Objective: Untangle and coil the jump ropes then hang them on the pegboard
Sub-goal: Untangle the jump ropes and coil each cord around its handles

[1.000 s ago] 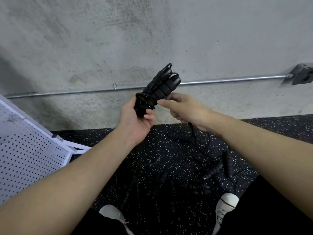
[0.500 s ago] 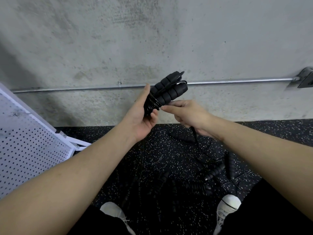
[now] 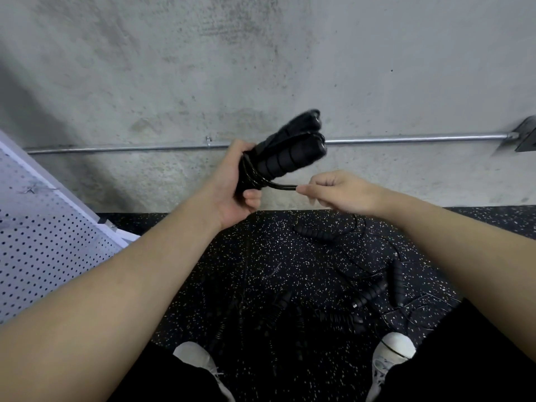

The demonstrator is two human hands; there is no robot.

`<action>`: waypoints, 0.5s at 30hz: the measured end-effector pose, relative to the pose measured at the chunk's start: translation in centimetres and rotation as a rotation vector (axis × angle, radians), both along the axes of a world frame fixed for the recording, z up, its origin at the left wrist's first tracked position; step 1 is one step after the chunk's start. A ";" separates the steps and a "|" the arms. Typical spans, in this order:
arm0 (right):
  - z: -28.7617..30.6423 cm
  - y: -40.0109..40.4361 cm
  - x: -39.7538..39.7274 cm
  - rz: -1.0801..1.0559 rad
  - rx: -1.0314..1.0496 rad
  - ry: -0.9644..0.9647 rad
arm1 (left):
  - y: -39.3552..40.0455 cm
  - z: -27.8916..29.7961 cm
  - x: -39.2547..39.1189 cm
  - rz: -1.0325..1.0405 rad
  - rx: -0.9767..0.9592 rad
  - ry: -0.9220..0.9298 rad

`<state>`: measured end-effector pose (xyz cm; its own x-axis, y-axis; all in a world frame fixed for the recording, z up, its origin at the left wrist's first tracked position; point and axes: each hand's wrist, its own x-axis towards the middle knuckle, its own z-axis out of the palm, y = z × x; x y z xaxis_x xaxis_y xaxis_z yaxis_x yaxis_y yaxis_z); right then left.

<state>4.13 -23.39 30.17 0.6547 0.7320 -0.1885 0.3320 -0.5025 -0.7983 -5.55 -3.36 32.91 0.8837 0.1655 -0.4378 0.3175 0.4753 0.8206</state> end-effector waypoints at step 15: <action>0.3 0.7 1.0 -0.201 0.049 0.187 | -1.8 -2.4 -0.2 -0.501 0.912 -0.002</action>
